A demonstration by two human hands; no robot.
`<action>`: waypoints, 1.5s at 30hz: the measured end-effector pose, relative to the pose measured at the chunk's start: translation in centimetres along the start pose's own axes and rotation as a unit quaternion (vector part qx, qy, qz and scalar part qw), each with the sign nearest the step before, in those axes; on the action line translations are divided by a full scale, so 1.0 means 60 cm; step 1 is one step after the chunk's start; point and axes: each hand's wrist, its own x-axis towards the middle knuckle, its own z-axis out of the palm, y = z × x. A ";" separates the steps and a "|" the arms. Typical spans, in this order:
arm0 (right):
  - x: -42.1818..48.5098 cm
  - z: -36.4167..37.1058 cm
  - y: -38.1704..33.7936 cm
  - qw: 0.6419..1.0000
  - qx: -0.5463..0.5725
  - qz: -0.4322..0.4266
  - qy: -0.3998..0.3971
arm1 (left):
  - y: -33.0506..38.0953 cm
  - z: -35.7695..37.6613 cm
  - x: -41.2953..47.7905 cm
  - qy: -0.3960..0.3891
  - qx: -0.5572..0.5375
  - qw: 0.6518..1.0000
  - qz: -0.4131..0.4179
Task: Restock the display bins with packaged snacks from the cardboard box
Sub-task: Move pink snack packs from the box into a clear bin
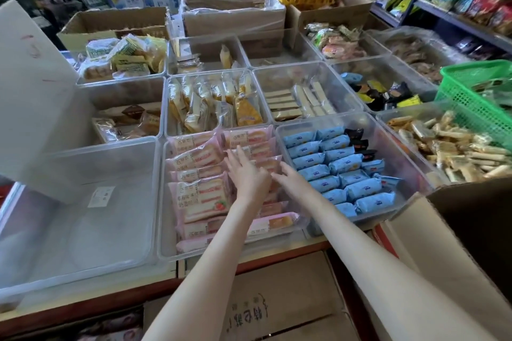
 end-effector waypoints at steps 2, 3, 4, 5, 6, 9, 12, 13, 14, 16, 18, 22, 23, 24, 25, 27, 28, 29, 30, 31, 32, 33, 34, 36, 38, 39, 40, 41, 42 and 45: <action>-0.031 -0.033 -0.021 0.994 -0.088 -0.049 0.039 | 0.026 0.013 -0.027 0.021 0.048 0.998 0.046; -0.051 -0.057 -0.032 0.987 -0.130 -0.069 0.058 | 0.044 0.021 -0.043 0.020 0.048 0.996 0.072; -0.072 -0.086 -0.042 0.979 -0.167 -0.091 0.076 | 0.063 0.031 -0.061 0.012 0.049 0.994 0.099; -0.097 -0.119 -0.048 0.971 -0.194 -0.105 0.089 | 0.084 0.043 -0.080 -0.001 0.059 0.990 0.128; -0.122 -0.153 -0.051 0.964 -0.217 -0.117 0.103 | 0.106 0.054 -0.100 -0.015 0.079 0.984 0.157; -0.213 -0.267 -0.036 0.934 -0.291 -0.141 0.151 | 0.173 0.097 -0.183 -0.067 0.118 0.969 0.205; -0.307 -0.372 0.025 0.911 -0.337 -0.149 0.183 | 0.216 0.157 -0.290 -0.087 0.173 0.949 0.248; -0.335 -0.404 0.053 0.908 -0.345 -0.145 0.187 | 0.226 0.182 -0.329 -0.076 0.191 0.940 0.271; -0.364 -0.432 0.081 0.906 -0.354 -0.140 0.187 | 0.236 0.209 -0.368 -0.067 0.207 0.933 0.287; -0.411 -0.486 0.139 0.899 -0.377 -0.124 0.186 | 0.262 0.269 -0.433 -0.073 0.246 0.920 0.297; -0.441 -0.529 0.200 0.889 -0.412 -0.105 0.171 | 0.279 0.338 -0.480 -0.096 0.298 0.903 0.294; -0.452 -0.576 0.304 0.875 -0.468 -0.068 0.102 | 0.280 0.468 -0.532 -0.154 0.397 0.856 0.293; -0.448 -0.580 0.320 0.873 -0.477 -0.056 0.084 | 0.279 0.494 -0.536 -0.180 0.420 0.845 0.278; -0.441 -0.585 0.338 0.871 -0.485 -0.040 0.064 | 0.281 0.520 -0.536 -0.201 0.446 0.832 0.262; -0.433 -0.587 0.353 0.869 -0.491 -0.022 0.046 | 0.285 0.537 -0.533 -0.214 0.473 0.817 0.253; -0.409 -0.590 0.384 0.865 -0.501 0.012 0.013 | 0.285 0.566 -0.518 -0.215 0.521 0.789 0.243; -0.394 -0.591 0.399 0.864 -0.502 0.019 0.002 | 0.281 0.580 -0.508 -0.214 0.549 0.774 0.230; -0.379 -0.589 0.412 0.866 -0.500 0.020 -0.006 | 0.275 0.592 -0.502 -0.218 0.581 0.756 0.209; -0.364 -0.584 0.424 0.868 -0.496 0.019 -0.010 | 0.268 0.603 -0.498 -0.222 0.611 0.737 0.184; -0.351 -0.577 0.433 0.872 -0.489 0.017 -0.013 | 0.261 0.614 -0.498 -0.227 0.632 0.723 0.162; -0.339 -0.569 0.439 0.876 -0.482 0.017 -0.020 | 0.255 0.623 -0.498 -0.233 0.643 0.715 0.144; -0.330 -0.560 0.442 0.878 -0.479 0.012 -0.025 | 0.251 0.628 -0.497 -0.234 0.647 0.714 0.129; -0.322 -0.551 0.444 0.875 -0.483 0.001 -0.026 | 0.248 0.627 -0.492 -0.231 0.649 0.716 0.114; -0.311 -0.532 0.440 0.869 -0.494 -0.027 -0.031 | 0.244 0.610 -0.481 -0.231 0.651 0.718 0.087; -0.307 -0.513 0.425 0.861 -0.503 -0.052 -0.048 | 0.241 0.582 -0.472 -0.228 0.654 0.718 0.073; -0.308 -0.502 0.416 0.857 -0.509 -0.066 -0.054 | 0.239 0.568 -0.470 -0.220 0.654 0.720 0.073; -0.311 -0.492 0.405 0.851 -0.515 -0.083 -0.058 | 0.237 0.553 -0.469 -0.206 0.652 0.725 0.077; -0.316 -0.484 0.393 0.845 -0.521 -0.104 -0.060 | 0.234 0.540 -0.471 -0.190 0.649 0.732 0.080; -0.320 -0.477 0.385 0.838 -0.528 -0.125 -0.062 | 0.229 0.526 -0.475 -0.174 0.646 0.738 0.084; -0.335 -0.460 0.378 0.822 -0.530 -0.190 -0.080 | 0.203 0.477 -0.494 -0.123 0.617 0.772 0.092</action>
